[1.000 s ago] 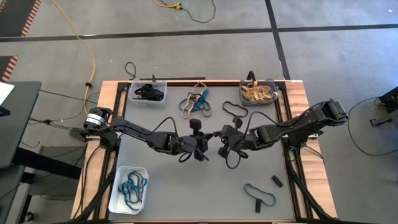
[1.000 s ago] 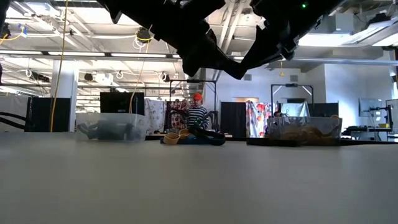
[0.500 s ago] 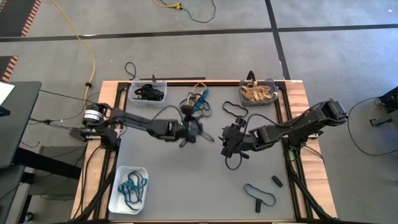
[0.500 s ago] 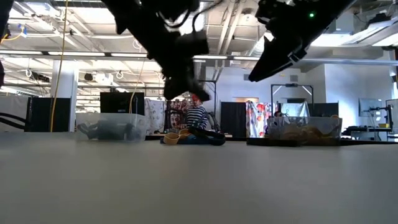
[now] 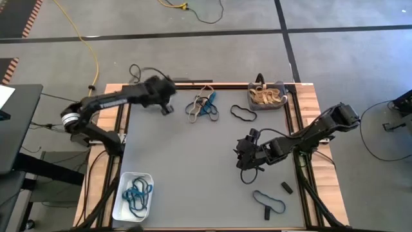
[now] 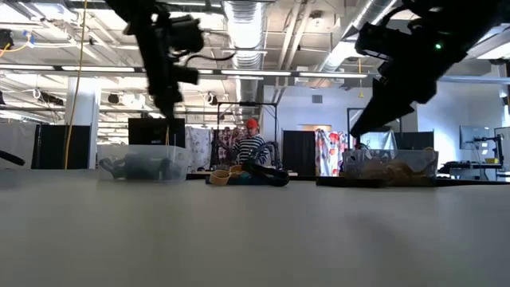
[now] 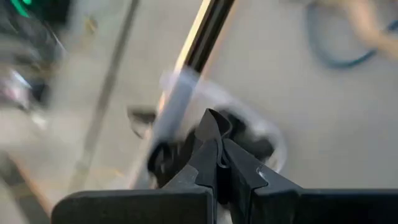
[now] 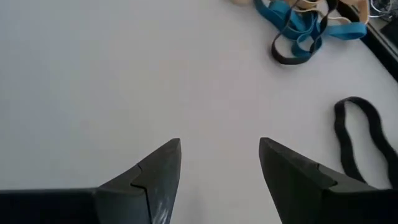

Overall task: Sort rubber bands into baskets
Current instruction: Put the black rubber band into the transparent bin

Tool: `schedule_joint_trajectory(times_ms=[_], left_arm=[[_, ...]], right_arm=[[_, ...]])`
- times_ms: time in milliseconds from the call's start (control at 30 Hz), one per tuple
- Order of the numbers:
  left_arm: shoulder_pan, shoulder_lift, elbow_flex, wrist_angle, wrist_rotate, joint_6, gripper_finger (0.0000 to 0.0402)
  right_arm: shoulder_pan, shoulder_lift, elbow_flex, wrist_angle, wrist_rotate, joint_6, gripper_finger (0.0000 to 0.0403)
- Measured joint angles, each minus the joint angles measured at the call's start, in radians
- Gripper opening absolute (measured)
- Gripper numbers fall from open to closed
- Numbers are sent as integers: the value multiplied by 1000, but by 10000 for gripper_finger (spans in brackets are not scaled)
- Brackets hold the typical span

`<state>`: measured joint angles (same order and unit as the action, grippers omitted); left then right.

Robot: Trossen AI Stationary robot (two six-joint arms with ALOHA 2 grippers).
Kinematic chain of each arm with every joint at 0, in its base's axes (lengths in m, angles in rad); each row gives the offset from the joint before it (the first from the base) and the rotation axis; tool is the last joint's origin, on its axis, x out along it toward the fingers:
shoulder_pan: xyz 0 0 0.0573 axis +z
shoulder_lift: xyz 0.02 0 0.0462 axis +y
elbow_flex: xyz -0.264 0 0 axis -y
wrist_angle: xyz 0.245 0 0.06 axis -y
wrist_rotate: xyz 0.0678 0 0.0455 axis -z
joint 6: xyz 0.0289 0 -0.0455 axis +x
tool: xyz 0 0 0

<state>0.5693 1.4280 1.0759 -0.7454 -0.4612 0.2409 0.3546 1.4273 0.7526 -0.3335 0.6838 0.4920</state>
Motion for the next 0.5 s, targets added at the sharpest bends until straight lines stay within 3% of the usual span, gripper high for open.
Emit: schedule_joint_trajectory(times_ms=[100, 267, 500], left_arm=[[131, -35, 0, -83, 100, -28, 0], [288, -35, 0, -167, 165, -44, 0], [387, -3, 0, -174, 249, -30, 1]], right_arm=[[8, 0, -11, 6, 1, 5, 244], [12, 0, -25, 26, 26, 5, 244], [14, 0, -26, 32, 27, 6, 243]])
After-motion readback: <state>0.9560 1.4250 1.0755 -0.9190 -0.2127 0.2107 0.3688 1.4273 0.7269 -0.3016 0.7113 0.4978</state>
